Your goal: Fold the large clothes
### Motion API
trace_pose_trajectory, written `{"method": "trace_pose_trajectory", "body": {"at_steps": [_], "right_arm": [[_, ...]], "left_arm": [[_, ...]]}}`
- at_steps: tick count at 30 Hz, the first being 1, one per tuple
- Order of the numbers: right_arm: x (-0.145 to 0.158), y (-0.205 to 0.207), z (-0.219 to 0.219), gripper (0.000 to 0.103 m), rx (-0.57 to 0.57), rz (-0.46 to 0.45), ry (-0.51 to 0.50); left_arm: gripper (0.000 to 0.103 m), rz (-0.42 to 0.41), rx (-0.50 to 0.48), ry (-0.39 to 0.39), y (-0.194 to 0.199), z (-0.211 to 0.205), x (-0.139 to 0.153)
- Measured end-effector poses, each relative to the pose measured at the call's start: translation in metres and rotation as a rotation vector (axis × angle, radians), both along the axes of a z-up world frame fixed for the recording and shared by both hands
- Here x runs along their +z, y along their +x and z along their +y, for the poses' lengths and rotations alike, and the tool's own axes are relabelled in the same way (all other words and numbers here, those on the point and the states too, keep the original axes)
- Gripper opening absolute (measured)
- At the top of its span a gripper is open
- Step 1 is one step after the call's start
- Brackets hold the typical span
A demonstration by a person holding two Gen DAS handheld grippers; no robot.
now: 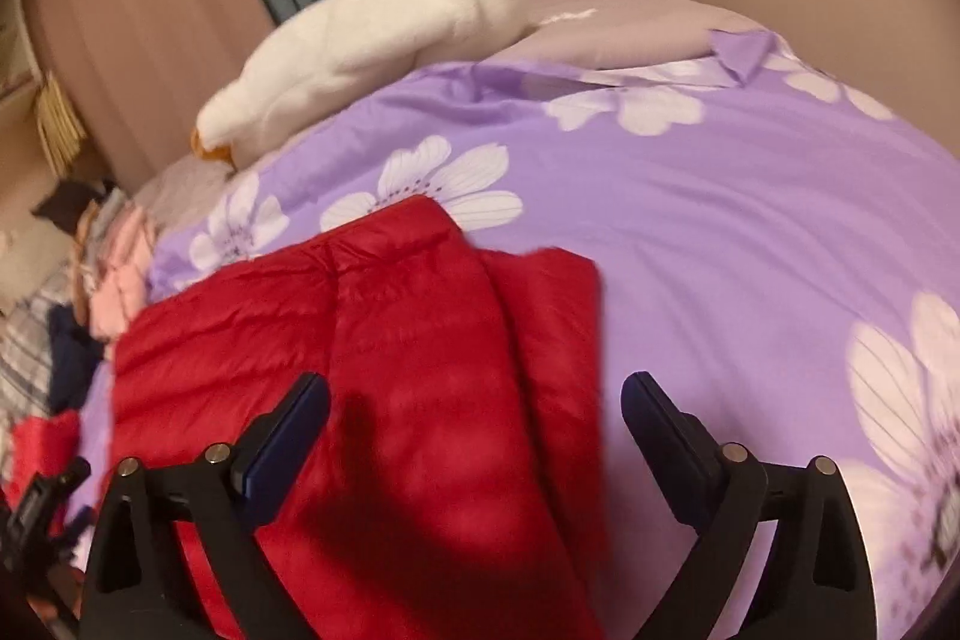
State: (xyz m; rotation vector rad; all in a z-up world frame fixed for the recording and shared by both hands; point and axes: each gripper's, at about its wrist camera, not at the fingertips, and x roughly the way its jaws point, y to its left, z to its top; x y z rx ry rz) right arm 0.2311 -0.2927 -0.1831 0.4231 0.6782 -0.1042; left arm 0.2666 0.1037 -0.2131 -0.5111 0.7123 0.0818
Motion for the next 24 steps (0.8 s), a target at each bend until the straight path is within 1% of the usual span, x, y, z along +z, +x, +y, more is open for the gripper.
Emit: {"method": "trace_pose_trajectory", "body": {"at_steps": [1, 3, 5, 6, 7, 9, 10, 11, 12, 13, 14, 15, 16, 18, 19, 20, 21, 22, 23, 24], "right_arm": [[0.001, -0.008, -0.004, 0.097, 0.0, -0.001, 0.019], [-0.001, -0.026, -0.012, 0.097, 0.005, 0.006, 0.054], [-0.008, -0.036, -0.015, 0.097, 0.011, 0.031, 0.076], [-0.014, -0.04, -0.016, 0.097, 0.012, 0.056, 0.091], [-0.02, -0.043, -0.018, 0.097, 0.01, 0.078, 0.111], [-0.035, -0.048, -0.022, 0.097, 0.006, 0.108, 0.18], [-0.04, -0.051, -0.023, 0.097, 0.004, 0.117, 0.209], [-0.047, -0.051, -0.024, 0.097, 0.006, 0.13, 0.244], [-0.053, -0.049, -0.023, 0.097, 0.012, 0.139, 0.272], [-0.056, -0.048, -0.021, 0.097, 0.01, 0.139, 0.275], [-0.057, -0.045, -0.017, 0.097, 0.004, 0.129, 0.254], [-0.055, -0.043, -0.013, 0.097, 0.012, 0.119, 0.243], [-0.055, -0.038, -0.009, 0.097, 0.033, 0.11, 0.239], [-0.056, -0.028, 0.001, 0.097, 0.065, 0.104, 0.233], [-0.057, -0.024, 0.004, 0.095, 0.076, 0.101, 0.224], [-0.058, -0.018, 0.01, 0.083, 0.09, 0.092, 0.209], [-0.058, -0.015, 0.014, 0.066, 0.096, 0.079, 0.191], [-0.059, -0.011, 0.017, 0.06, 0.092, 0.073, 0.165], [-0.061, -0.011, 0.017, 0.049, 0.095, 0.065, 0.162], [-0.062, -0.01, 0.016, 0.038, 0.097, 0.057, 0.173]], "left_arm": [[0.101, -0.004, 0.004, -0.019, -0.012, 0.005, 0.002], [0.101, 0.016, -0.006, -0.006, -0.023, 0.009, 0.001], [0.099, 0.075, -0.019, -0.009, -0.026, 0.012, -0.005], [0.099, 0.102, -0.021, -0.028, -0.029, 0.014, -0.012], [0.098, 0.115, -0.021, -0.06, -0.033, 0.016, -0.019], [0.097, 0.133, -0.012, -0.149, -0.041, 0.02, -0.035], [0.095, 0.148, -0.018, -0.193, -0.042, 0.021, -0.042], [0.095, 0.169, -0.038, -0.259, -0.04, 0.021, -0.053], [0.095, 0.172, -0.048, -0.287, -0.039, 0.019, -0.059], [0.095, 0.155, -0.04, -0.268, -0.039, 0.017, -0.057], [0.094, 0.132, -0.047, -0.242, -0.035, 0.012, -0.055], [0.094, 0.13, -0.06, -0.237, -0.031, 0.009, -0.055], [0.092, 0.132, -0.067, -0.237, -0.023, 0.004, -0.057], [0.081, 0.118, -0.056, -0.249, -0.011, 0.001, -0.06], [0.069, 0.107, -0.059, -0.302, -0.004, 0.0, -0.064], [0.058, 0.104, -0.051, -0.356, 0.002, 0.001, -0.069], [0.052, 0.097, -0.036, -0.384, 0.005, 0.003, -0.072], [0.042, 0.089, -0.013, -0.411, 0.006, 0.006, -0.075], [0.036, 0.082, 0.002, -0.429, 0.005, 0.008, -0.078], [0.034, 0.077, 0.005, -0.42, 0.003, 0.007, -0.077]]}}
